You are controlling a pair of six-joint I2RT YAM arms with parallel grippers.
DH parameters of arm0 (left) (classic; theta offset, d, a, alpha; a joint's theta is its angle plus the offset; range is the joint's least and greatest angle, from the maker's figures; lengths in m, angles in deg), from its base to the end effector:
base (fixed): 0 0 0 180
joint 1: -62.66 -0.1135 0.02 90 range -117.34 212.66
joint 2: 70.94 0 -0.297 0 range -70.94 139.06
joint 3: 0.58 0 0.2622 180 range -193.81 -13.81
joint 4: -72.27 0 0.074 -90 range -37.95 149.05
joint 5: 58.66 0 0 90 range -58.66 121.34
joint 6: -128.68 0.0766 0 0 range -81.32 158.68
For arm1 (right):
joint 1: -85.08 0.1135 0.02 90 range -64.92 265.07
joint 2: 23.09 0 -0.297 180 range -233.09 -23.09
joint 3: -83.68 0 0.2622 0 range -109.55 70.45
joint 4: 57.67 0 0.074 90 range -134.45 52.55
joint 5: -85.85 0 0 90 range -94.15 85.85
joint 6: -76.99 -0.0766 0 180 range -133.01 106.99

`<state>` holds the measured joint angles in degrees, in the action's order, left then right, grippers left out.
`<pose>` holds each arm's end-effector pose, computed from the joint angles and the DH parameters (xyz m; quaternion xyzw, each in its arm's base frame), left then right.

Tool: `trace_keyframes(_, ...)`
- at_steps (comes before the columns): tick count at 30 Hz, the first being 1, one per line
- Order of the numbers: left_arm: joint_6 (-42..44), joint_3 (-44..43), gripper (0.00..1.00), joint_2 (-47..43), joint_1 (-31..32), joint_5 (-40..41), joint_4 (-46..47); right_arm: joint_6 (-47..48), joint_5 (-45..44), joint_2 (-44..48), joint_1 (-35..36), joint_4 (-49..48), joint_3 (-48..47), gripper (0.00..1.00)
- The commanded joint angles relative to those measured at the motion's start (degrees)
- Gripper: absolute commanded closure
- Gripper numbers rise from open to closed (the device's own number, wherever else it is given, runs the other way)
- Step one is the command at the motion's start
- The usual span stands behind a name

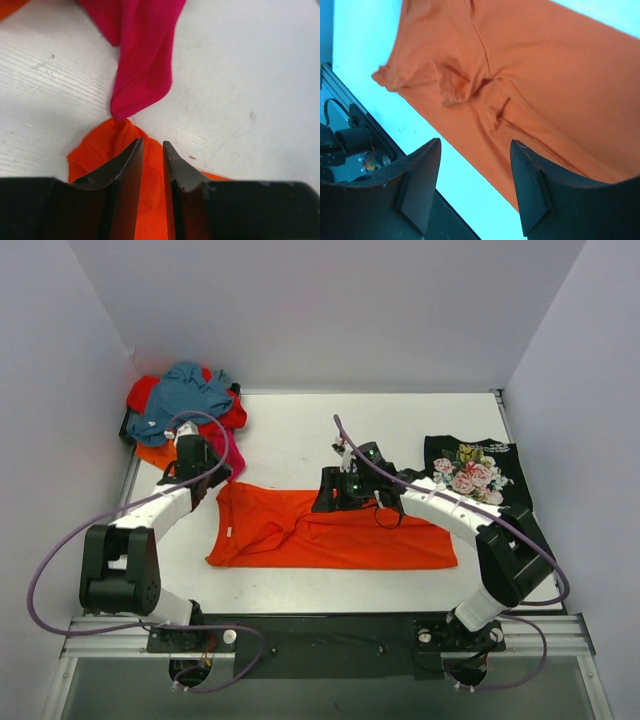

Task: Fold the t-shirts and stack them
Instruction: Fold the other side of the tshirt into a rectangle

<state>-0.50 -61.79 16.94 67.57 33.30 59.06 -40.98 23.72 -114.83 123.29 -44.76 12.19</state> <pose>0.3578 -0.0281 0.1961 -0.2738 0.8634 -0.1446 0.3984 0.2872 0.2716 0.2421 -0.1903 0.8400 0.4296 0.2714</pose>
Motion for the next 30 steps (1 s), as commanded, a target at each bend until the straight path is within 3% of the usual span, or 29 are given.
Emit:
trace_keyframes(1,-0.2,0.6,0.67,-7.9,2.5,2.9,-2.8,-4.2,2.3,1.7,0.3,-10.3,2.1,0.47)
trace_keyframes(7,-2.0,2.5,0.68,-8.4,5.8,0.7,-1.9,-7.3,1.4,-7.1,4.5,-16.5,-5.3,0.48)
trace_keyframes(15,-4.1,3.4,0.72,-0.1,3.1,-6.8,2.0,-11.0,0.9,-20.3,8.4,-22.4,-16.2,0.49)
trace_keyframes(20,-3.9,2.8,0.72,3.2,2.7,-7.3,1.2,-10.6,2.4,-26.8,9.7,-20.8,-22.0,0.49)
trace_keyframes(25,-4.2,2.5,0.72,4.9,1.9,-7.4,0.7,-10.5,4.9,-29.4,9.9,-20.4,-21.4,0.51)
trace_keyframes(30,-3.9,1.9,0.72,7.0,1.8,-7.8,0.9,-9.9,10.1,-24.0,9.9,-21.9,-10.4,0.52)
